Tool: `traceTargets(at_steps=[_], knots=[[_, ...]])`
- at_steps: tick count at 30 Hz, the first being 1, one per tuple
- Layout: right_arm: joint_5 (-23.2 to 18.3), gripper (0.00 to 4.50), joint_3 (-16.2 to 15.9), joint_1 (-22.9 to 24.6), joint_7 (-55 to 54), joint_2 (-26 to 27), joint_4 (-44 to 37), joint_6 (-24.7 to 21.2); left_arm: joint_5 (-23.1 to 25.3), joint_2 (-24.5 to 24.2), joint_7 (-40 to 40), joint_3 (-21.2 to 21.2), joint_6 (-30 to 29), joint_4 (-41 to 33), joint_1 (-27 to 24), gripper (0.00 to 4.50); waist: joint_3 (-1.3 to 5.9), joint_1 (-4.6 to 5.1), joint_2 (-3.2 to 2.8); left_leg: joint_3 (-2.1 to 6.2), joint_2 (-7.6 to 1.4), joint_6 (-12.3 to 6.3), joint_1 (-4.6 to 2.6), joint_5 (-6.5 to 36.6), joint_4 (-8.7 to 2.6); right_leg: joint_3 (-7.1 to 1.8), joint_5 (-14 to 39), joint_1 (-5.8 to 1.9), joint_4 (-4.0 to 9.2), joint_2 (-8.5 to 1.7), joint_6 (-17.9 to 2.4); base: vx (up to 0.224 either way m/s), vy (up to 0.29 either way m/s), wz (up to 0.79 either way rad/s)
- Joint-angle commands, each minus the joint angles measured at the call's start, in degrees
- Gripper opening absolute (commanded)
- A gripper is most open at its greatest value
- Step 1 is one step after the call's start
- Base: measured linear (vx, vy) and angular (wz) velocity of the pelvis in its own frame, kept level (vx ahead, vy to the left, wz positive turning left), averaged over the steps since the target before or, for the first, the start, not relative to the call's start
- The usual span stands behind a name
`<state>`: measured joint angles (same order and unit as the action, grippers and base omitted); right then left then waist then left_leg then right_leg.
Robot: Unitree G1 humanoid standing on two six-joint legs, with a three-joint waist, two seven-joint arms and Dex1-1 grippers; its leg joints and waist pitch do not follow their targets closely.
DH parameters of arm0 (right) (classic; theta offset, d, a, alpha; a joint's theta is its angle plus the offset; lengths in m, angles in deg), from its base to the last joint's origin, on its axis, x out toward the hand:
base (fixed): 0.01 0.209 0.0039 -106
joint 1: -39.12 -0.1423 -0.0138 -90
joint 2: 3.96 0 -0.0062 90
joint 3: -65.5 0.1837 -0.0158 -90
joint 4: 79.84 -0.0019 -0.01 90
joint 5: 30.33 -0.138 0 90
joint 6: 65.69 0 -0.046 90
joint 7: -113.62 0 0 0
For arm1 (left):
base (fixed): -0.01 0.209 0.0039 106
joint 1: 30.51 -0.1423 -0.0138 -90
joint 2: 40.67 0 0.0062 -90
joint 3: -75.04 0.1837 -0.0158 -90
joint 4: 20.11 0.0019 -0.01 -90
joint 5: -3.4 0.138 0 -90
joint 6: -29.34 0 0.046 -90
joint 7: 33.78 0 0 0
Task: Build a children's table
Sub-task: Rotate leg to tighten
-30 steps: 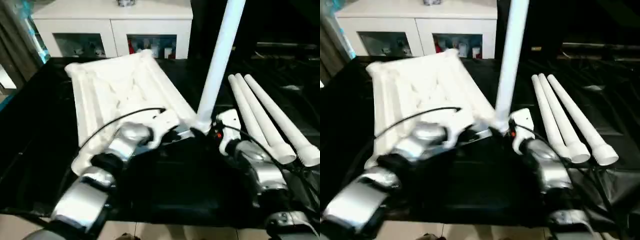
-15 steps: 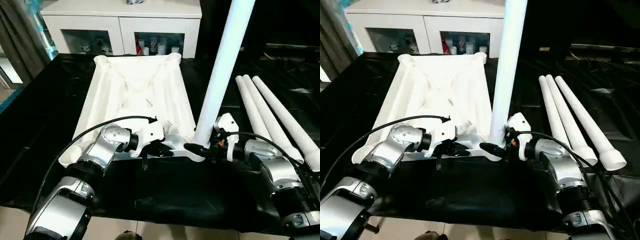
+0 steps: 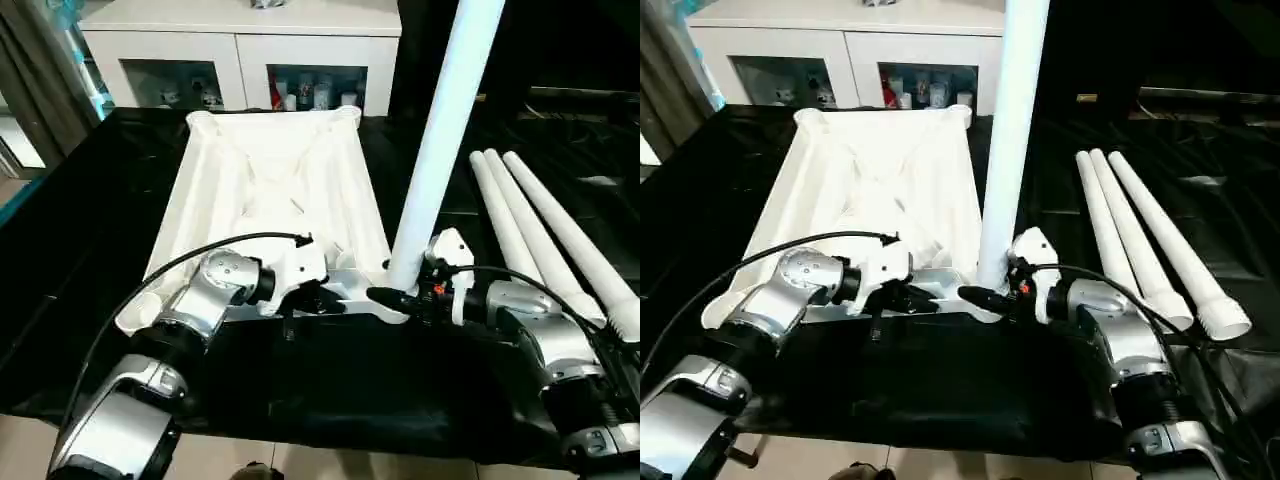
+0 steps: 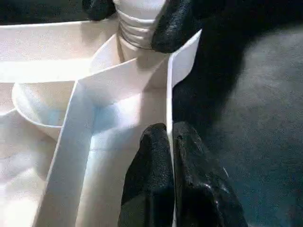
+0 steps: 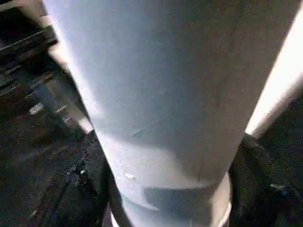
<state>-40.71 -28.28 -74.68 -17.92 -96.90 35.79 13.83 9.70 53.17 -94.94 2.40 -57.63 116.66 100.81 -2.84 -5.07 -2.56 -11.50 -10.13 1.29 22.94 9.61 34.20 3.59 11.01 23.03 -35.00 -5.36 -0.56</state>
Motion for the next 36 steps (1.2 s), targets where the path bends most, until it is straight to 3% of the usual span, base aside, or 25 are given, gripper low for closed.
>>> traceTargets(at_steps=[1, 5, 8, 9, 11, 12, 18, 25, 29, 32, 36], knots=[[2.3, 2.7, 1.1, 0.4, -9.1, 3.2, 3.7, 0.3, 0.2, 2.5, 11.0, -3.0, -2.8, 3.2, 2.9, 0.0, 3.65, 0.35, 1.13, 1.42, -3.11, -2.12, -1.87, 12.9, -4.12, -2.38, 13.7, -2.03, 4.73, -3.77, -12.4, 0.0, 0.0, 0.0], [3.0, 2.7, 3.2, -0.4, -18.5, 6.9, 6.8, 0.3, 0.7, 5.6, 18.0, -3.7, -4.9, 5.8, 4.9, 0.0, 3.58, 0.5, 1.25, 1.58, -3.05, -1.52, -1.88, 14.3, -4.35, -2.42, 15.8, -2.09, 5.07, -3.77, -11.0, 0.0, 0.0, 0.0], [3.7, 2.7, 4.6, -1.7, -27.8, 10.9, 9.7, -0.7, 1.2, 9.5, 25.7, -4.4, -6.4, 8.3, 6.9, 0.0, 3.78, 0.72, 1.01, 1.61, -2.92, -1.05, -1.95, 13.5, -4.33, -2.42, 13.4, -2.06, 4.97, -3.6, -11.1, 0.0, 0.0, 0.0], [4.3, 2.7, 4.2, -2.1, -29.8, 12.5, 10.3, -0.7, 1.3, 11.3, 27.4, -4.2, -6.3, 9.0, 7.6, 0.0, 3.91, 0.51, 0.73, 1.67, -2.87, -1.35, -2.01, 13.2, -4.22, -2.4, 12.4, -2.24, 4.91, -3.73, -11.3, 0.0, 0.0, 0.0], [5.0, 2.7, 3.5, -2.5, -30.4, 13.9, 10.5, 0.4, 1.5, 12.9, 27.8, -3.9, -5.6, 9.6, 8.1, 0.0, 3.95, 0.41, 0.93, 1.6, -2.74, -2.07, -1.76, 12.2, -4.12, -2.36, 10.5, -2.43, 4.85, -3.73, -11.4, 0.0, 0.0, 0.0], [5.0, 3.05, 3.5, -2.5, -30.4, 13.9, 10.5, 0.4, 1.5, 12.9, 27.8, -3.9, -5.6, 9.6, 8.1, 0.0, 4.0, 0.36, 1.0, 1.58, -2.73, -2.75, -1.7, 11.9, -4.07, -2.35, 9.9, -2.5, 4.83, -3.78, -11.4, 0.0, 0.0, 0.0], [3.4, 3.67, 3.3, -3.2, -23.6, 12.2, 8.3, 3.1, 0.8, 11.4, 21.9, -3.1, -2.8, 8.1, 6.9, 0.0, 3.86, 0.58, 1.17, 1.7, -2.81, -3.66, -1.39, 12.8, -4.22, -2.22, 11.8, -2.7, 4.99, -3.75, -10.6, 0.0, 0.0, 0.0], [2.0, 3.67, 1.7, -2.4, -12.1, 5.6, 4.2, 2.7, -0.1, 7.3, 12.6, -2.1, 0.1, 6.3, 4.6, 0.0, 3.96, 0.79, 1.29, 1.58, -2.86, -5.76, -1.15, 10.8, -3.8, -2.12, 9.4, -2.95, 4.66, -3.81, -12.0, 0.0, 0.0, 0.0], [-0.4, 3.67, 0.5, -0.9, 0.3, -1.0, -0.7, 0.0, -2.1, 2.9, 2.3, -1.3, 1.9, 2.7, 1.9, 0.0, 4.01, 0.51, 1.27, 1.43, -3.13, -6.76, -1.24, 9.9, -3.63, -2.02, 7.4, -2.84, 4.24, -3.59, -13.1, 0.0, 0.0, 0.0], [-0.5, 3.67, 0.1, -0.9, 3.0, -2.7, -1.1, 0.0, -2.8, 1.6, -1.5, -1.1, 2.0, 1.6, 1.2, 0.0, 3.97, 0.21, 1.37, 1.36, -3.36, -6.66, -1.36, 9.9, -3.63, -2.11, 8.0, -2.66, 4.14, -3.73, -13.6, 0.0, 0.0, 0.0], [0.5, 3.67, -0.6, -1.8, 5.2, -4.4, 0.3, 1.1, -3.4, -0.7, -5.8, -1.2, 2.6, 0.9, 0.4, 0.0, 3.87, 0.0, 1.42, 1.33, -3.39, -5.19, -1.5, 11.0, -3.85, -2.19, 9.9, -2.42, 4.25, -3.72, -13.4, 0.0, 0.0, 0.0]])
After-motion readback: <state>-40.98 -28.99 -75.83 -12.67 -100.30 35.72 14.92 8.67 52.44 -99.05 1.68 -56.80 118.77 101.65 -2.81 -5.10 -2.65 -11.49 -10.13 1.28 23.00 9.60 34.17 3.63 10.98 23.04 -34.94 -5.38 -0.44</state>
